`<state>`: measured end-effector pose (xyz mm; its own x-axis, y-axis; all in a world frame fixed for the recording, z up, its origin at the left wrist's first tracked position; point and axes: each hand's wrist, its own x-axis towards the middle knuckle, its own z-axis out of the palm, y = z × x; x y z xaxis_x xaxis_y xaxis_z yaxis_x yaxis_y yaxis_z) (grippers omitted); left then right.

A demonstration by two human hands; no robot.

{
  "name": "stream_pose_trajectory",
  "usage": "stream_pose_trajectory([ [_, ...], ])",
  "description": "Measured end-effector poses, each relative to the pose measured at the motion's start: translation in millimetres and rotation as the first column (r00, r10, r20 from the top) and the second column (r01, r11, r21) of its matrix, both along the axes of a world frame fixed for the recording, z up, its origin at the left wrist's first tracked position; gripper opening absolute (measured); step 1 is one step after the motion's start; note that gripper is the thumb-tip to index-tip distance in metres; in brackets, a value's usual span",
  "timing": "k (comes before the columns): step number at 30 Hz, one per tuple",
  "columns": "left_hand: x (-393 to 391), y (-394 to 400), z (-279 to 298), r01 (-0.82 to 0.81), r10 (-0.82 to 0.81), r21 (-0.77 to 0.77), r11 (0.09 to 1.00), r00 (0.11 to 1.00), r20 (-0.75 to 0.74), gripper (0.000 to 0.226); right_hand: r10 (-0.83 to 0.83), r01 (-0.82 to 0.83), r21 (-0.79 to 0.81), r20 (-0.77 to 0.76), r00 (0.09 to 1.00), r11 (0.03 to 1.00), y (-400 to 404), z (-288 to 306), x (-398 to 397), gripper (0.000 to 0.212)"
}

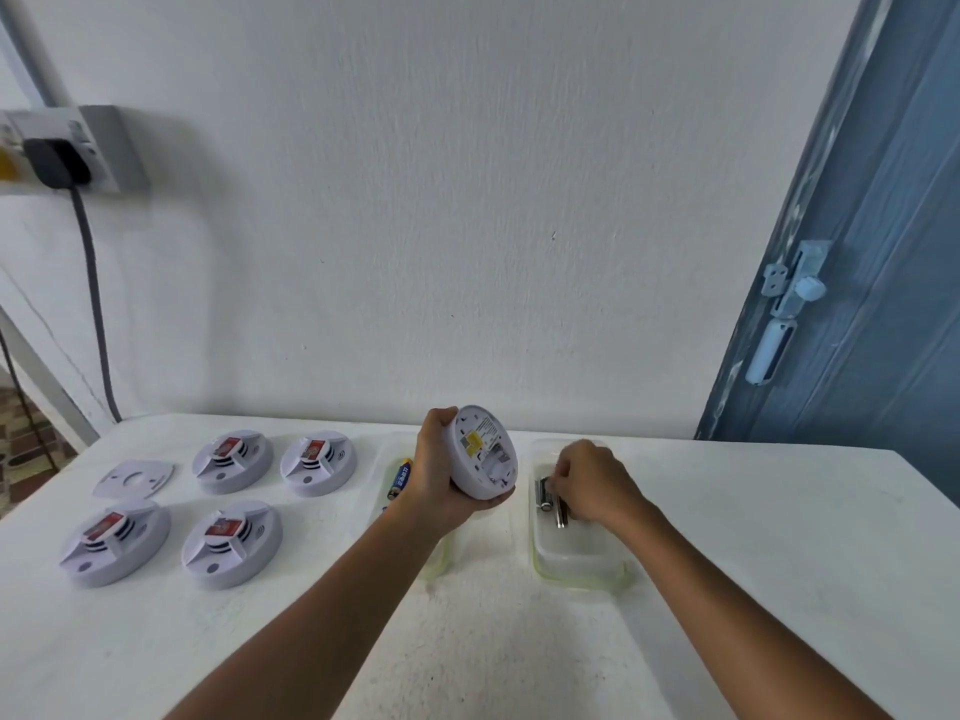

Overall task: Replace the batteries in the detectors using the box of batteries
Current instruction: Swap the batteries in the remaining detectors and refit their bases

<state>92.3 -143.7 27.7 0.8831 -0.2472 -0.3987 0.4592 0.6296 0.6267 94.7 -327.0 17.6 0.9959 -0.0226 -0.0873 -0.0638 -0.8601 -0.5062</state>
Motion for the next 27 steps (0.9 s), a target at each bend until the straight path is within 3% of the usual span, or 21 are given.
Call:
stream_pose_trajectory([
  [3, -2.2, 0.4, 0.9, 0.002, -0.002, 0.012, 1.0, 1.0, 0.003, 0.037, -0.002, -0.002, -0.033, -0.115, 0.993, 0.999, 3.8, -13.8, 3.8, 0.01],
  [7, -6.4, 3.0, 0.9, -0.004, 0.004, 0.017, 1.0, 1.0, 0.009, 0.035, 0.011, 0.022, 0.12, -0.27, 0.963, 0.993, 6.9, -22.3, 7.7, 0.017],
  [9, -6.5, 5.6, 1.3, -0.005, 0.005, 0.003, 1.0, 1.0, 0.001, 0.035, 0.027, 0.002, 0.081, -0.353, 0.935, 0.997, 7.7, -15.7, 3.9, 0.021],
  [10, -6.3, 6.9, 1.8, -0.006, 0.006, 0.005, 1.0, 1.0, -0.002, 0.035, 0.022, 0.023, 0.127, -0.34, 0.94, 0.992, 8.3, -15.5, 4.7, 0.018],
  [15, -7.3, 15.3, 4.6, -0.028, 0.028, -0.02, 0.999, 0.999, -0.017, 0.038, -0.012, 0.007, -0.024, -0.21, 0.978, 1.0, 10.5, -11.8, 3.8, 0.015],
  [19, -7.1, 34.4, 9.6, -0.037, 0.038, -0.028, 0.999, 0.998, 0.042, 0.036, 0.016, -0.012, -0.156, 0.025, 1.0, 0.988, 25.9, 9.5, -8.6, 0.023],
  [22, -4.4, 58.1, 11.5, -0.091, 0.094, -0.044, 0.995, 0.993, 0.074, 0.042, 0.108, -0.089, -0.089, 0.239, 0.965, 0.992, 48.8, 30.1, -14.6, 0.022],
  [25, -1.4, 86.8, 12.7, -0.147, 0.149, -0.03, 0.989, 0.985, 0.092, 0.043, 0.296, -0.308, 0.03, 0.205, 0.933, 0.951, 81.9, 37.2, -16.7, 0.023],
  [27, 0.4, 106.0, 12.7, -0.166, 0.167, -0.021, 0.986, 0.982, 0.086, 0.043, 0.377, -0.383, -0.001, 0.176, 0.909, 0.924, 106.9, 32.9, -16.5, 0.025],
])
